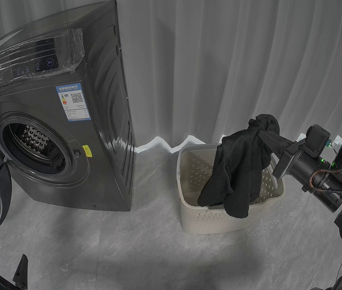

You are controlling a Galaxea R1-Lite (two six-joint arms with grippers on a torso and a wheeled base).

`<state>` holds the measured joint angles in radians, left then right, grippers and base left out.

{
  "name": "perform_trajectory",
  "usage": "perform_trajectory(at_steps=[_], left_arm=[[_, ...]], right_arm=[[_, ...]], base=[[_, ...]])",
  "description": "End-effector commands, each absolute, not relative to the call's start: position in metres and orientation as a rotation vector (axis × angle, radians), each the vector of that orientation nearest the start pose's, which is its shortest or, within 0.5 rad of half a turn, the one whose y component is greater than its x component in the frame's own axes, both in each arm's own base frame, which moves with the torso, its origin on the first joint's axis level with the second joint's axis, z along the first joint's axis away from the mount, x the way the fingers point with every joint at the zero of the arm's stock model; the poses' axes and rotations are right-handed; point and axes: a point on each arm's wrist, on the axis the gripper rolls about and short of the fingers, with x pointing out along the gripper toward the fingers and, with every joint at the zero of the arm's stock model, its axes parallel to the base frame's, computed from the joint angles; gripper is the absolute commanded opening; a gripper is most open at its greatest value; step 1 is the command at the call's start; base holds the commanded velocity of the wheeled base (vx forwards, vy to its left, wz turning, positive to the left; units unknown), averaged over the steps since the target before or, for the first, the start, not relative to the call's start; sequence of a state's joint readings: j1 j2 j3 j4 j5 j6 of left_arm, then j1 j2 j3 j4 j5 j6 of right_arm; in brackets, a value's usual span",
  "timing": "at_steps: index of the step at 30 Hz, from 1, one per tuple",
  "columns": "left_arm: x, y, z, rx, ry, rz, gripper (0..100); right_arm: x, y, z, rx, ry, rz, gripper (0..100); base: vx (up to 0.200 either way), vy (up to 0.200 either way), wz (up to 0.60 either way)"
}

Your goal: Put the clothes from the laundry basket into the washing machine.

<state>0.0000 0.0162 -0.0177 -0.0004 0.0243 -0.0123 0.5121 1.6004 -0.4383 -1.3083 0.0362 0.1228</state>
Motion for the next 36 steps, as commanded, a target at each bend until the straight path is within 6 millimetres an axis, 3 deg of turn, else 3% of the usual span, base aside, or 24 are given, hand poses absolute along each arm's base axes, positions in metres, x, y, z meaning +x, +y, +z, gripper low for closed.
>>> perform_trajectory(at_steps=[1, 10, 36], left_arm=[[-0.0228, 0.0006, 0.0756, -0.011, -0.002, 0.025, 100], [-0.0228, 0.0006, 0.0755, -0.017, 0.0, 0.025, 100], [-0.0228, 0.0006, 0.0755, -0.02, 0.0, 0.025, 100]], right_arm=[[0.2133, 0.1218, 0.1887, 0.159, -0.128, 0.56, 0], [0.2104, 0.1231, 0.1898, 0.161, -0.131, 0.571, 0], [0.2096, 0.1256, 0.1864, 0.159, -0.119, 0.578, 0]], base=[[0.0, 0.0, 0.0], [0.0, 0.0, 0.0], [0.0, 0.2, 0.0]])
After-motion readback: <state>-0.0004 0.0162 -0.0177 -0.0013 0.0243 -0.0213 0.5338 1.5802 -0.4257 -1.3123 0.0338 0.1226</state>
